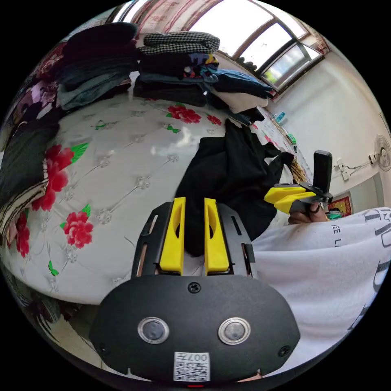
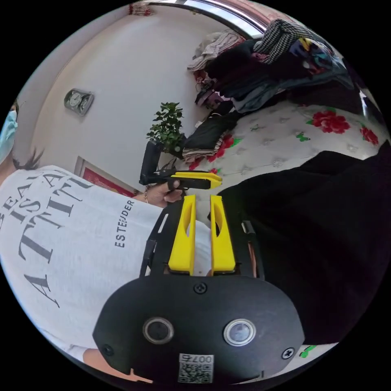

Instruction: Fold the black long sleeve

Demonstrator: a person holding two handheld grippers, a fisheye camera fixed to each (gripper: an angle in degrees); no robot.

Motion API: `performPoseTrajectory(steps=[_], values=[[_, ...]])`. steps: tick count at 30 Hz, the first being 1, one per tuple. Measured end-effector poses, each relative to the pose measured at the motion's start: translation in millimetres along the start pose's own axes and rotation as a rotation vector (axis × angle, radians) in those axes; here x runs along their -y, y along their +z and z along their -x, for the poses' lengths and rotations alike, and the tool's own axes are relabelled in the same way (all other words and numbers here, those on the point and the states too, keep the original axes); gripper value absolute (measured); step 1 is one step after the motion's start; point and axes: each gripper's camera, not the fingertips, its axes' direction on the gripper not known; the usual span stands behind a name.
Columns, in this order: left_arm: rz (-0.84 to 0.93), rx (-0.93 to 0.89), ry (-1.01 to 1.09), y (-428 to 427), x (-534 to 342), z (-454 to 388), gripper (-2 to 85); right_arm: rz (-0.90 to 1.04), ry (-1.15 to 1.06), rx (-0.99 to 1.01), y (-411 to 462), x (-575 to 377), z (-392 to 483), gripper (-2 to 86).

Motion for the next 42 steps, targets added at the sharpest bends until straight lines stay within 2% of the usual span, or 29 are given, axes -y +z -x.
performPoseTrajectory(steps=[4, 7, 11, 14, 18, 19, 22, 25, 26, 28, 30, 33, 37, 42], values=[[-0.027, 0.061, -0.072, -30, -34, 43, 7.8, 0.063, 0.053, -0.313, -19, -24, 15, 4.4], [-0.039, 0.074, -0.082, -42, -43, 61, 8.2, 0.069, 0.123, -0.464, -34, -53, 27, 5.4], [0.028, 0.036, -0.017, -30, -39, 63, 10.7, 0.104, 0.114, -0.498, -14, -70, 56, 6.6], [0.198, 0.045, 0.028, 8, -42, 56, 10.9, 0.199, -0.018, -0.482, 31, -62, 87, 7.1], [0.190, 0.224, 0.080, 11, -57, 32, 6.6, 0.472, -0.222, -0.455, 117, -50, 109, 7.1], [0.198, 0.215, 0.086, 6, -60, 27, 4.5, 0.567, -0.224, -0.491, 139, -54, 104, 6.7], [0.157, 0.070, -0.048, -24, -73, 33, 2.1, 0.461, -0.381, -0.558, 134, -69, 123, 4.6], [-0.028, -0.170, -0.164, -85, -99, 35, 1.1, 0.503, -0.232, -0.569, 114, -61, 126, 2.2], [-0.062, -0.210, -0.171, -98, -104, 33, 1.0, 0.474, -0.215, -0.575, 102, -58, 130, 1.9], [-0.171, -0.281, -0.154, -149, -118, 16, 0.5, 0.149, -0.198, -0.606, 16, -50, 173, 1.1], [-0.275, -0.348, -0.096, -190, -123, -6, 0.3, -0.063, -0.209, -0.627, -59, -48, 215, 0.8], [-0.480, -0.505, 0.065, -269, -123, -66, 0.0, -0.351, -0.382, -0.692, -163, -62, 318, 0.6], [-0.739, -0.456, 0.443, -403, -136, -187, -0.3, -0.653, -0.692, -0.942, -246, -112, 472, 0.5], [-0.998, -0.444, 0.681, -514, -174, -275, -0.2, -0.929, -0.897, -1.092, -288, -166, 568, 0.4]])
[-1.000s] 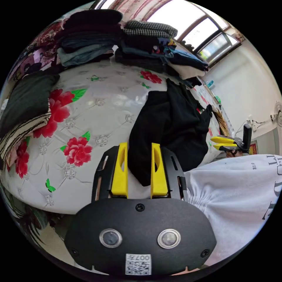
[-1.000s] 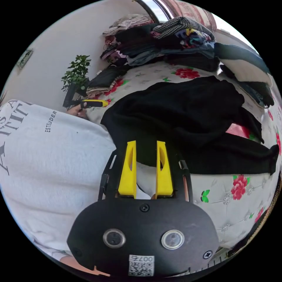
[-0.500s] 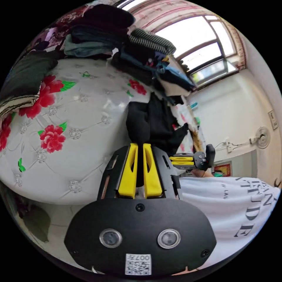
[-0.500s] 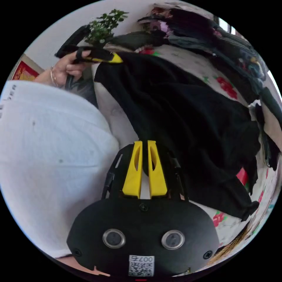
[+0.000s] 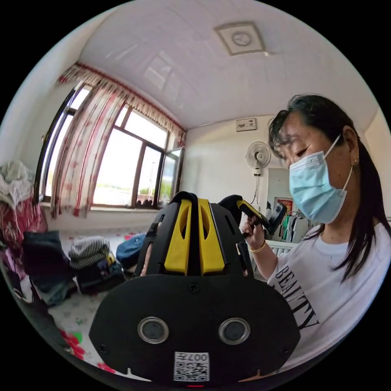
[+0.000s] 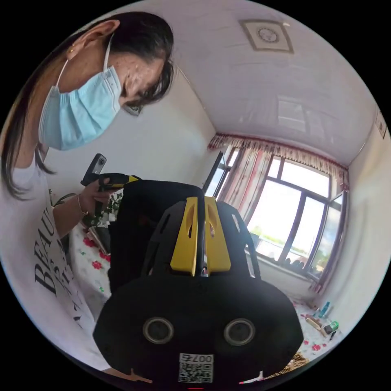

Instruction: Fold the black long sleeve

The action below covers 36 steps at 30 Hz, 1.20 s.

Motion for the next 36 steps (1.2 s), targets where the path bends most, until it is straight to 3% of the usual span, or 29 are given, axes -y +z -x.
performPoseTrajectory(steps=[6, 11, 17, 19, 22, 28, 32, 36], values=[[-0.057, 0.079, 0.121, 1, 42, -52, -0.1, -0.108, -0.028, -0.093, -28, 24, -17, 0.3], [-0.020, 0.137, 0.028, 38, 40, -13, 0.2, -0.071, 0.008, -0.080, 16, 17, -56, 0.8], [0.073, 0.520, -0.103, 134, 0, 134, 3.0, 0.258, 0.101, 0.018, 207, -44, -130, 4.1], [0.289, 0.700, -0.319, 170, -63, 231, 5.7, 0.507, 0.295, 0.046, 295, -131, -162, 6.4], [0.495, 0.850, -0.498, 161, -169, 294, 8.6, 0.803, 0.509, 0.091, 336, -276, -179, 7.6], [0.913, 0.740, -0.677, 136, -392, 270, 10.1, 1.214, 0.812, 0.254, 285, -544, -100, 9.9], [1.082, 0.635, -0.685, 166, -449, 248, 12.1, 1.321, 0.830, 0.359, 290, -596, -49, 10.9], [1.276, 0.626, -0.597, 213, -478, 275, 10.0, 1.430, 0.632, 0.497, 345, -615, 3, 10.5]])
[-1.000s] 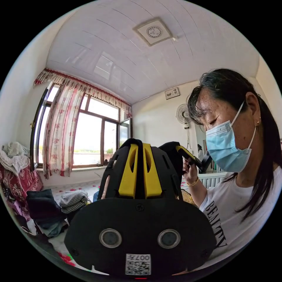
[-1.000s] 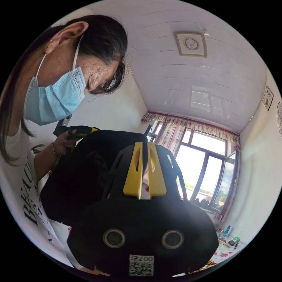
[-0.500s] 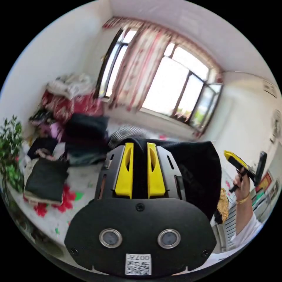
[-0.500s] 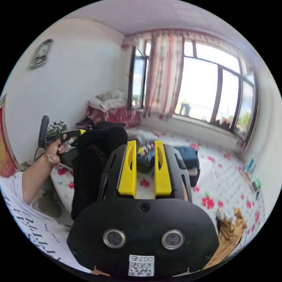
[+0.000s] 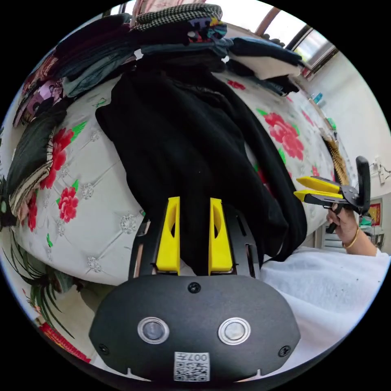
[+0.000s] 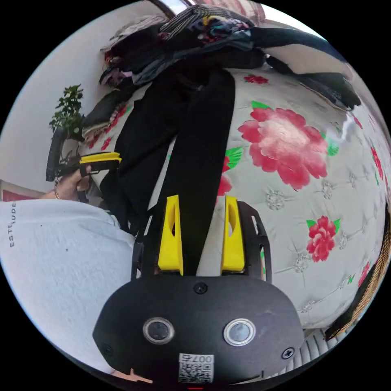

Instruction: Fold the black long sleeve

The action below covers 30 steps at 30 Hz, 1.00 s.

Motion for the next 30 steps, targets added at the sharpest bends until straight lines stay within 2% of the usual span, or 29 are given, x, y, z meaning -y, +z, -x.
performPoseTrajectory(steps=[3, 5, 6, 7, 9, 11, 12, 14, 16, 17, 18, 19, 20, 21, 23, 25, 28, 30], values=[[0.057, -0.080, 0.016, -6, 26, 22, 5.8, 0.049, -0.065, -0.101, 19, 22, 4, 7.9], [0.042, -0.181, -0.007, -23, 32, 46, 3.2, 0.088, -0.063, -0.136, 19, 31, -9, 5.1], [0.040, -0.296, -0.031, -38, 34, 67, 1.6, 0.096, -0.040, -0.126, 10, 35, -26, 4.1], [0.019, -0.409, -0.035, -59, 36, 91, 0.5, 0.063, -0.004, -0.140, -10, 34, -50, 3.3], [0.030, -0.489, 0.020, -94, 40, 123, -0.2, -0.033, 0.078, -0.223, -54, 27, -93, 2.6], [0.074, -0.431, 0.112, -127, 47, 149, -0.5, -0.119, 0.161, -0.308, -106, 20, -143, 2.3], [0.033, -0.382, 0.138, -155, 51, 172, -0.7, -0.157, 0.217, -0.366, -140, 18, -175, 2.3], [-0.073, -0.390, 0.050, -195, 63, 223, -0.7, -0.190, 0.298, -0.440, -184, 19, -218, 2.7], [-0.254, -0.310, -0.239, -239, 69, 303, -0.7, -0.209, 0.428, -0.571, -224, 22, -261, 3.5], [-0.301, -0.271, -0.322, -247, 67, 321, -0.7, -0.206, 0.470, -0.590, -230, 23, -270, 3.8], [-0.395, -0.194, -0.515, -259, 58, 350, -0.6, -0.213, 0.535, -0.596, -240, 22, -283, 4.2], [-0.480, -0.132, -0.655, -266, 45, 367, -0.4, -0.256, 0.557, -0.569, -245, 18, -284, 4.6], [-0.513, -0.102, -0.699, -268, 40, 369, -0.1, -0.285, 0.555, -0.545, -244, 15, -280, 4.8], [-0.555, -0.057, -0.720, -267, 35, 363, 0.5, -0.336, 0.519, -0.474, -238, 10, -267, 5.2], [-0.530, -0.036, -0.627, -248, 38, 336, 2.7, -0.380, 0.408, -0.332, -214, 1, -236, 5.9], [-0.378, -0.090, -0.449, -192, 46, 281, 5.1, -0.355, 0.258, -0.075, -162, -18, -189, 6.8], [-0.145, -0.203, -0.297, -101, 38, 205, 7.1, -0.215, 0.169, 0.170, -86, -47, -133, 8.3], [-0.046, -0.233, -0.257, -59, 29, 170, 9.0, -0.117, 0.144, 0.250, -48, -63, -108, 9.4]])
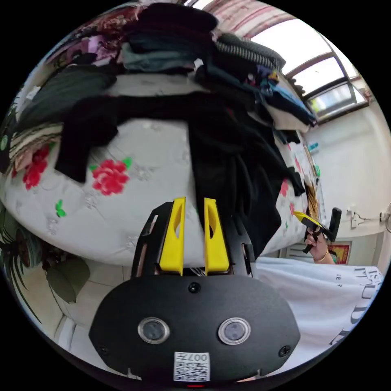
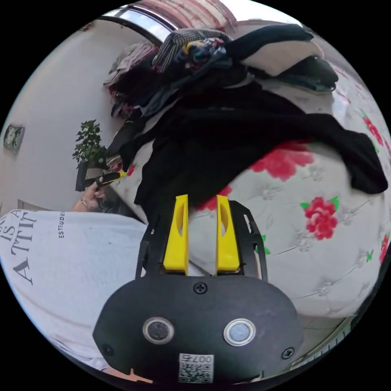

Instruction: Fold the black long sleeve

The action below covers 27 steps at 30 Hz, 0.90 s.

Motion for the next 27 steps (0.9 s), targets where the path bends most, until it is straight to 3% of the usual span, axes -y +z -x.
performPoseTrajectory(steps=[3, 7, 9, 14, 16, 18, 23, 27], values=[[0.092, -0.029, 0.008, 45, -14, -23, 11.0, 0.138, -0.023, 0.113, 49, -24, 17, 9.9], [0.109, 0.147, 0.088, 66, -9, -48, 5.0, 0.210, -0.095, 0.079, 83, -21, 38, 6.5], [0.141, 0.118, 0.113, 69, -3, -49, 1.6, 0.224, -0.106, 0.122, 88, -13, 36, 3.7], [0.010, 0.091, 0.111, -7, -20, -34, -0.3, 0.245, -0.212, 0.049, 43, -28, 31, 0.5], [-0.029, 0.196, 0.132, -48, -56, -23, -0.4, 0.246, -0.258, -0.064, 5, -62, 25, 0.2], [0.043, 0.258, 0.143, -49, -86, -10, -0.3, 0.284, -0.283, -0.129, -10, -94, 19, 0.3], [0.234, 0.150, -0.074, 27, -169, 38, 3.3, 0.387, -0.142, -0.098, -1, -161, -13, 1.8], [0.165, 0.184, -0.139, 31, -180, 38, 5.0, 0.155, 0.036, -0.186, -56, -163, -45, 4.4]])
